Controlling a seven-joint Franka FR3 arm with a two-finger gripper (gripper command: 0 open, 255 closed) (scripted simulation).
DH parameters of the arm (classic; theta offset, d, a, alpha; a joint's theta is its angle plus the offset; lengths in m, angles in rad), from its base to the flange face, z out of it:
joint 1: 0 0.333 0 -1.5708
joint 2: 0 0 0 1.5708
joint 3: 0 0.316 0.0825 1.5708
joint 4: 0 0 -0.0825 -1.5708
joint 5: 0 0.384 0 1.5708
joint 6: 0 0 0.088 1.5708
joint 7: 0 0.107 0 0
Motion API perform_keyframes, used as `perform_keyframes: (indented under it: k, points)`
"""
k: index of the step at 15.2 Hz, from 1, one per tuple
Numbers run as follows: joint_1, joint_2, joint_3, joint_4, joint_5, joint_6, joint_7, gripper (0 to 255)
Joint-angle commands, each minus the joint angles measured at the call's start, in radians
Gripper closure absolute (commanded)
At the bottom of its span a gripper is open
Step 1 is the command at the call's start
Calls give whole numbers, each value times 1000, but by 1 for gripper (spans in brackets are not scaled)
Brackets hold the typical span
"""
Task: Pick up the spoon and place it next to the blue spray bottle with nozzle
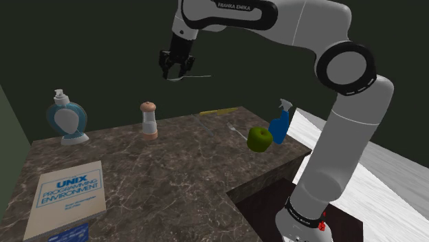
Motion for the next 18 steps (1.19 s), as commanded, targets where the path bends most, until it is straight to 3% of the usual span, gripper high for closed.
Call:
perform_keyframes:
  k: [1,9,18]
  points:
    - [-25,-38,-21,-38,21,0,-49,255]
    - [-105,-208,-124,-230,87,9,-242,255]
    - [-181,-323,-261,-341,111,-20,-457,255]
